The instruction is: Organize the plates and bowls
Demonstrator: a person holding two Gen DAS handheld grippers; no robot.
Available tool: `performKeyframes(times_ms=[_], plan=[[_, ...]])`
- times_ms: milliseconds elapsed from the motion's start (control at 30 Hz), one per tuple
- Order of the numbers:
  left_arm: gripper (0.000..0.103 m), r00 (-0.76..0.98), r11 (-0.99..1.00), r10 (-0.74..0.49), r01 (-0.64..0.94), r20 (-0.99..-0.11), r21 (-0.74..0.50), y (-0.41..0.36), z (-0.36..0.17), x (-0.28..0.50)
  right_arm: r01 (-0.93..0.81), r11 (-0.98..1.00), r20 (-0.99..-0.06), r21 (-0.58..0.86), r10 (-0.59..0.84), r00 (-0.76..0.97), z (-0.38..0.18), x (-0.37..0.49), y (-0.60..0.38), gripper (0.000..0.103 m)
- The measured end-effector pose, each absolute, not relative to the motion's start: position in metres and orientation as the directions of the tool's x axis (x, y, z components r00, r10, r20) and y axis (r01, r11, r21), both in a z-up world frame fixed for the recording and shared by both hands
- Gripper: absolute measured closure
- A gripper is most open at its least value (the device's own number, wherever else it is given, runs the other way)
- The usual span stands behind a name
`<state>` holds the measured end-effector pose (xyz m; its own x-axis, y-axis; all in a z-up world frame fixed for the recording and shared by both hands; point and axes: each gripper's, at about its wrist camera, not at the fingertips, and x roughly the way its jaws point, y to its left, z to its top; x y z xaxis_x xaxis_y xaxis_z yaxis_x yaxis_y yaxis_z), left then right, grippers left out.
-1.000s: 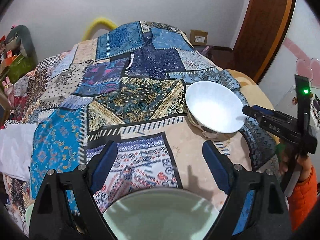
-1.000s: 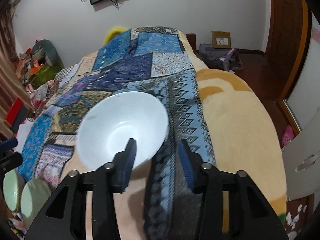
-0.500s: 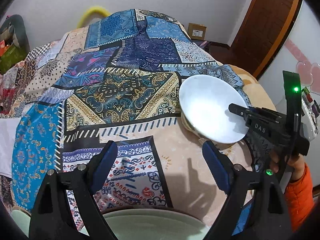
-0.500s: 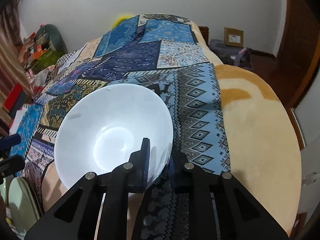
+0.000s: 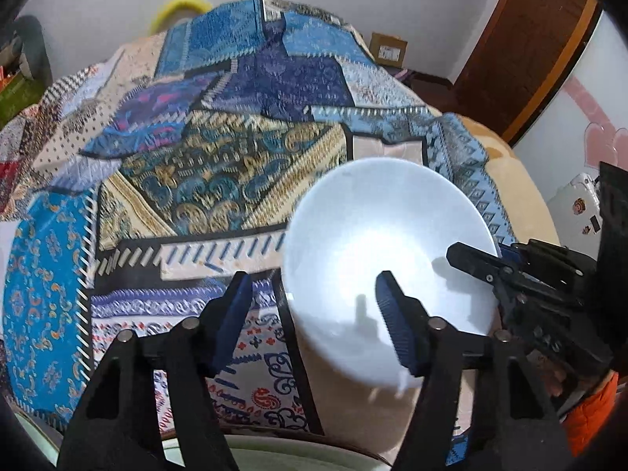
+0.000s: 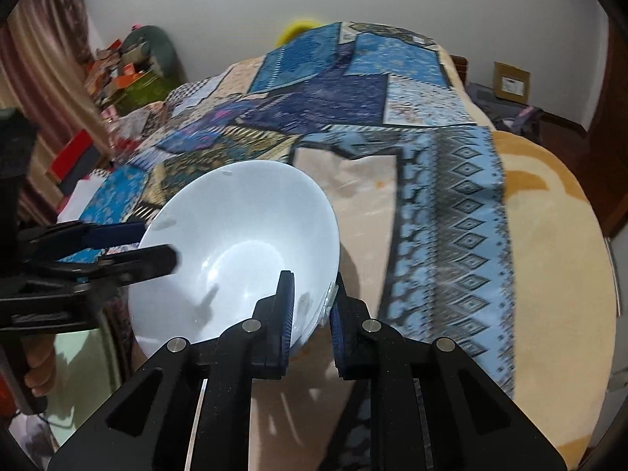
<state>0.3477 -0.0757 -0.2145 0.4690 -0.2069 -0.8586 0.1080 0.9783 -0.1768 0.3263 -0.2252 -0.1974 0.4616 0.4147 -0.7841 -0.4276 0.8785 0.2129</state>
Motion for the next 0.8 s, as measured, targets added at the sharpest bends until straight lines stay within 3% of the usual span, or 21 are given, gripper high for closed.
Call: performKeyframes(times_ms=[200, 300, 800], plan=[[0.065, 0.412, 0.975, -0.221, 0.129, -0.884, -0.183, -0.085, -0.229, 0.350, -0.401, 0.890, -0.803, 0.216, 0.395, 0.446, -0.206, 0.331, -0.225, 0.084], [0.071, 0.405, 0.973, -0.227, 0.138, -0.886, -0.186, -0.090, -0.233, 0.350, -0.395, 0.890, -0.803, 0.228, 0.401, 0.440, -0.208, 0.331, -0.224, 0.083], [0.073, 0.449, 0.973, -0.223, 0.157, -0.865, -0.169, -0.090, -0.210, 0.327, -0.361, 0.902, -0.770, 0.237, 0.401, 0.496, -0.176, 0.306, -0.221, 0.083]])
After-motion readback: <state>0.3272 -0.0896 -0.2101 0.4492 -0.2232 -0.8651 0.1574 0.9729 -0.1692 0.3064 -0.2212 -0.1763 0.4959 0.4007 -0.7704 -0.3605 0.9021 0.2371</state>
